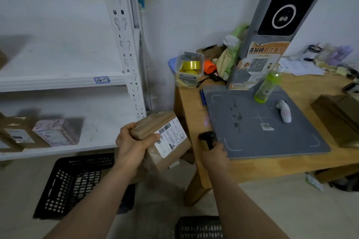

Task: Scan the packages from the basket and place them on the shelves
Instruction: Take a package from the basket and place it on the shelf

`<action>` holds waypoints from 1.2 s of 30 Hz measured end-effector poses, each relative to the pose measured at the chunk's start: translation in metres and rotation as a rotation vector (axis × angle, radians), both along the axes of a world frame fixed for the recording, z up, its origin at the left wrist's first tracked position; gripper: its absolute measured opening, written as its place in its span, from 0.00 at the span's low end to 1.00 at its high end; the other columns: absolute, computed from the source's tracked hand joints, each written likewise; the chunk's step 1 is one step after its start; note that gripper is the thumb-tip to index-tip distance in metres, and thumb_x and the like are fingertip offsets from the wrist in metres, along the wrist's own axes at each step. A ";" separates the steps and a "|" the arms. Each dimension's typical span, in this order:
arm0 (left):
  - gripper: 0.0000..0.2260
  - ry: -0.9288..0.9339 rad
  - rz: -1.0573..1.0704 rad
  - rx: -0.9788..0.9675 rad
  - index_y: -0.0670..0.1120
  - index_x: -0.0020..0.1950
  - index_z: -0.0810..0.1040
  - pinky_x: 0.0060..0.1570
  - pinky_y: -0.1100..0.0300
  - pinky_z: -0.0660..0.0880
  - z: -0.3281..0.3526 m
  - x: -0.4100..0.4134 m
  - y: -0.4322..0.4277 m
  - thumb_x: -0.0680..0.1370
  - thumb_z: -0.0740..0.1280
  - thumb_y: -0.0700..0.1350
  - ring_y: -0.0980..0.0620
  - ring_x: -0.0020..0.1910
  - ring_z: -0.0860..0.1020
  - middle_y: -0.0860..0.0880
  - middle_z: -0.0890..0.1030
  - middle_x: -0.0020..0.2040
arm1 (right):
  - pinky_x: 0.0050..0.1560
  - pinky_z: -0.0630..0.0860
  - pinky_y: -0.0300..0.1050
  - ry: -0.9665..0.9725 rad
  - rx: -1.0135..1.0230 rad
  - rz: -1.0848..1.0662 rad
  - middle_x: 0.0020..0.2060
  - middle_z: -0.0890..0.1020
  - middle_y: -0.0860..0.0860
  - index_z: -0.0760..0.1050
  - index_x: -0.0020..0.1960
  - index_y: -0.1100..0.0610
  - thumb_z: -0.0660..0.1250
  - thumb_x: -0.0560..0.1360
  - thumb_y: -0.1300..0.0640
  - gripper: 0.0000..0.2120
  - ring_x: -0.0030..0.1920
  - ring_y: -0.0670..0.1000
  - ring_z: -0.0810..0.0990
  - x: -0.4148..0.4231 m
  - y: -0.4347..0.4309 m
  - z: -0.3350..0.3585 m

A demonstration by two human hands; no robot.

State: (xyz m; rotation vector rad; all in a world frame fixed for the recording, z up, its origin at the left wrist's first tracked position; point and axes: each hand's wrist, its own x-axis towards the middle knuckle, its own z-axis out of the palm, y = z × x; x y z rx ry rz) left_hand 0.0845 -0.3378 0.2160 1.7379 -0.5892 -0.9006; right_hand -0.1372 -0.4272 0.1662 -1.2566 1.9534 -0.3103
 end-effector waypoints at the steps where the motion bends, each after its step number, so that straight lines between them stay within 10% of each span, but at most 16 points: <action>1: 0.45 -0.012 0.019 0.020 0.60 0.65 0.67 0.60 0.46 0.78 -0.005 0.000 -0.001 0.51 0.80 0.61 0.47 0.59 0.77 0.50 0.70 0.66 | 0.69 0.71 0.61 0.007 0.021 0.017 0.70 0.68 0.59 0.61 0.75 0.55 0.65 0.76 0.55 0.30 0.69 0.63 0.69 -0.001 -0.002 -0.003; 14: 0.42 -0.058 0.066 0.066 0.63 0.61 0.68 0.59 0.46 0.79 -0.038 -0.004 0.001 0.51 0.83 0.60 0.50 0.61 0.76 0.53 0.69 0.65 | 0.51 0.78 0.55 0.000 0.115 0.094 0.56 0.77 0.61 0.59 0.74 0.61 0.63 0.79 0.63 0.26 0.56 0.62 0.79 -0.012 -0.032 -0.030; 18: 0.42 -0.024 0.120 0.059 0.61 0.62 0.68 0.60 0.46 0.79 -0.035 0.009 0.004 0.52 0.82 0.57 0.49 0.61 0.76 0.49 0.66 0.69 | 0.46 0.78 0.55 -0.329 0.247 0.030 0.43 0.76 0.59 0.72 0.61 0.63 0.63 0.77 0.66 0.13 0.42 0.58 0.76 0.003 -0.035 0.002; 24: 0.39 -0.049 0.219 0.041 0.60 0.62 0.68 0.61 0.47 0.78 -0.022 0.036 0.015 0.55 0.82 0.56 0.48 0.60 0.75 0.48 0.65 0.70 | 0.34 0.77 0.46 -0.723 0.122 0.389 0.38 0.80 0.56 0.72 0.65 0.53 0.67 0.73 0.70 0.24 0.31 0.52 0.78 0.010 -0.015 0.077; 36: 0.37 -0.129 0.282 -0.053 0.54 0.70 0.67 0.56 0.56 0.71 0.013 0.051 0.030 0.66 0.82 0.47 0.47 0.62 0.70 0.47 0.62 0.68 | 0.35 0.76 0.44 -0.518 -0.135 0.613 0.31 0.79 0.50 0.79 0.52 0.53 0.72 0.76 0.57 0.06 0.29 0.48 0.76 0.031 0.023 0.141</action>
